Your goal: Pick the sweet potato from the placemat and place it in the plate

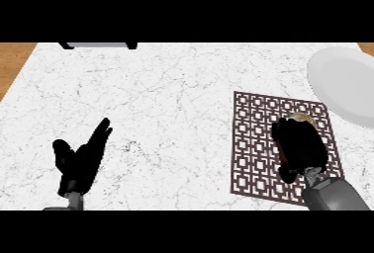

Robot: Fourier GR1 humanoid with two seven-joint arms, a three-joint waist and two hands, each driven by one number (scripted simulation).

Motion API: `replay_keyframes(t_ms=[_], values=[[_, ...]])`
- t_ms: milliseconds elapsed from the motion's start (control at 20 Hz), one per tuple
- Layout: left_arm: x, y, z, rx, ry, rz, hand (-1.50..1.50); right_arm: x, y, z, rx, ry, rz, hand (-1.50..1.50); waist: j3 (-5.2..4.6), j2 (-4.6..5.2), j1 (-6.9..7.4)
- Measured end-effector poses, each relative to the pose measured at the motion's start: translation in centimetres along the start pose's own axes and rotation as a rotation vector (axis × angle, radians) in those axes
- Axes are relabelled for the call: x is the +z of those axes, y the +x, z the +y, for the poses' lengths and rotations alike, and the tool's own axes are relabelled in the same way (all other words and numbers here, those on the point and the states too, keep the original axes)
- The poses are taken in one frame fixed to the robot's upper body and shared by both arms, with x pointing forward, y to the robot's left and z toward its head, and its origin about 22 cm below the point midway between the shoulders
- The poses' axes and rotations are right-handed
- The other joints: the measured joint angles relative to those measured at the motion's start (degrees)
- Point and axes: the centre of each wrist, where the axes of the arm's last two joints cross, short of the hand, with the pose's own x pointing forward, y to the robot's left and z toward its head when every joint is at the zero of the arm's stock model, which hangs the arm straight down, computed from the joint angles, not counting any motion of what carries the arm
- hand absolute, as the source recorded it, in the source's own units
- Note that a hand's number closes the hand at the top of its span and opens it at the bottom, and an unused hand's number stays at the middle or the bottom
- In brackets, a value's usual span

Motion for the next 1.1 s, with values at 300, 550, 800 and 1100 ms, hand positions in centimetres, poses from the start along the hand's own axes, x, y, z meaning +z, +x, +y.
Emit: replay_keyframes(t_ms=[300, 550, 800, 1100], values=[[0.0, 0.5, -0.3, -0.001, -0.01, -0.023, 0.0, -3.4, -1.3, -4.0, -0.345, -0.148, 0.468, 1.5, 0.24, 1.1, 1.22], [-0.4, 1.2, -1.3, -0.016, -0.053, -0.042, 0.0, -5.8, -2.1, -9.1, -0.487, -0.397, 0.783, 1.5, -0.1, 1.7, 4.21], [-0.8, 1.7, -2.4, -0.029, -0.093, -0.053, 0.0, -7.6, -3.3, -12.8, -0.535, -0.611, 0.986, 1.5, -0.22, 2.25, 6.33], [-1.0, 1.9, -3.1, -0.03, -0.106, -0.046, 0.0, -9.0, -5.4, -14.9, -0.565, -0.806, 1.125, 1.5, -0.17, 2.37, 6.83]])
